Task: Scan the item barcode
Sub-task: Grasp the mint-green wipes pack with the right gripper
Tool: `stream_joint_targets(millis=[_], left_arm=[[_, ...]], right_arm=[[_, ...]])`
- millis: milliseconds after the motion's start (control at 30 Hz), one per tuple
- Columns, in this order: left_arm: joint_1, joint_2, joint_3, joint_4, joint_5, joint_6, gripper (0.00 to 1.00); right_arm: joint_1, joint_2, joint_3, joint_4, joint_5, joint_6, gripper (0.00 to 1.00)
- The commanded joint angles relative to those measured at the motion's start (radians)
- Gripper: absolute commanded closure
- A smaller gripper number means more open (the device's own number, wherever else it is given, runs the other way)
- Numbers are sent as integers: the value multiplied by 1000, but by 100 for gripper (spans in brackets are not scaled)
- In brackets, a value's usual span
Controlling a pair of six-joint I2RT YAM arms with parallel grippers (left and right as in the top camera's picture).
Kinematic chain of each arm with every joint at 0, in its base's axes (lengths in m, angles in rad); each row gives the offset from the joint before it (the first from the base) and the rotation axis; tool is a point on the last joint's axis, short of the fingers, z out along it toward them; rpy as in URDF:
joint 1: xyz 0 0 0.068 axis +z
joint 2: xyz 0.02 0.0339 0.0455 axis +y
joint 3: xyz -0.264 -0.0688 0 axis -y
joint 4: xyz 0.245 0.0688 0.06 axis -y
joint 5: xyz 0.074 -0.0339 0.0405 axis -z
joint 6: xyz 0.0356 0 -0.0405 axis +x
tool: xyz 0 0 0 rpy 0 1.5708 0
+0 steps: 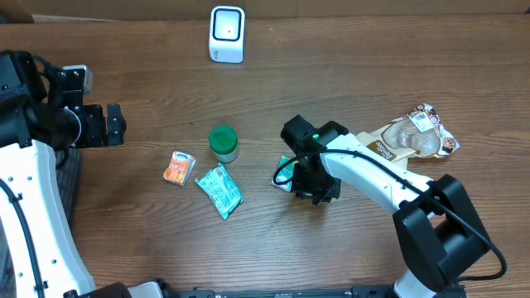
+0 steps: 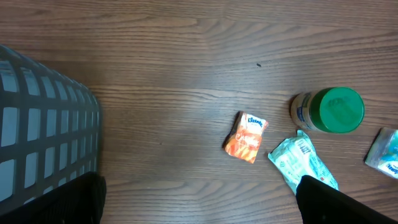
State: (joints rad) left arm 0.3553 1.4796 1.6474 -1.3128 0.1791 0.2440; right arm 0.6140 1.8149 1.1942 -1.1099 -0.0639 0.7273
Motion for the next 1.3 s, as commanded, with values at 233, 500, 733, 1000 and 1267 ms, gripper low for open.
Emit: stream_joint_targets(millis=[233,500,733,1000,1267], left_arm=[[3,6,10,2,-3,25,0],[3,6,10,1,-3,25,0],[3,6,10,2,-3,25,0],[3,6,10,1,-3,25,0],[3,6,10,1,-3,26,0]], right_arm=[[-2,43,-28,25,-96,24,80],[2,67,-27,98,-166,-2,80],[2,67,-24,242,-248,-20,83],[-4,67,-24,588,-172,40,83],[-55,67,58,707,-161,-20,79]])
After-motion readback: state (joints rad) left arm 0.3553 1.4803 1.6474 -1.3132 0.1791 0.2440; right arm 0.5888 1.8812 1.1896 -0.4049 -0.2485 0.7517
